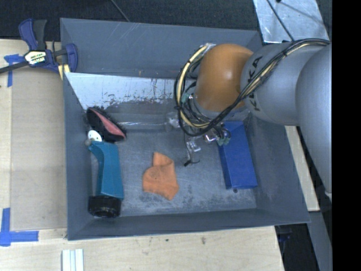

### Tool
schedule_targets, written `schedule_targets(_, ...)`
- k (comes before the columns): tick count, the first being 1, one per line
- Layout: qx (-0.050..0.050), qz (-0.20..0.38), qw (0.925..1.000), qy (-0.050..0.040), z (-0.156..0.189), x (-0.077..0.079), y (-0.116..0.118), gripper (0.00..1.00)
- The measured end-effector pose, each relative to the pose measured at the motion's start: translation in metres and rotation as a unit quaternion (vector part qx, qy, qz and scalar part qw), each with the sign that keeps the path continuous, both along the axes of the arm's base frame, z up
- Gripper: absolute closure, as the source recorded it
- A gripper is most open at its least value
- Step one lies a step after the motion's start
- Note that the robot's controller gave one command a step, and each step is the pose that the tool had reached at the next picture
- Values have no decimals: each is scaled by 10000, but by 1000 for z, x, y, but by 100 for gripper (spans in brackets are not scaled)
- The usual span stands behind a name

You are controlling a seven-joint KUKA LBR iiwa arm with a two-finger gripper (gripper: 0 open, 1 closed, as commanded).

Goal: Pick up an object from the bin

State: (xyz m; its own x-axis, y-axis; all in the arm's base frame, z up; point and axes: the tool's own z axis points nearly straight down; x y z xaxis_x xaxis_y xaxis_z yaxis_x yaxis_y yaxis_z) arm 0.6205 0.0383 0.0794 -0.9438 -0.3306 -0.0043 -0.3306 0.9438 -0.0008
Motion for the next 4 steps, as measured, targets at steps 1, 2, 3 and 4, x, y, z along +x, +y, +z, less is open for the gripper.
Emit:
schedule_targets(1, 1, 233, 9997, -1, -5, -39, 17, 0)
schedule_targets(2, -3, 953, 9954, 13, -4, -52, 32, 0)
schedule_targets(3, -5, 1817, 9833, 10, -6, -62, 44, 0)
schedule_targets(4, -4, 2557, 9667, 1, -8, -68, 71, 100)
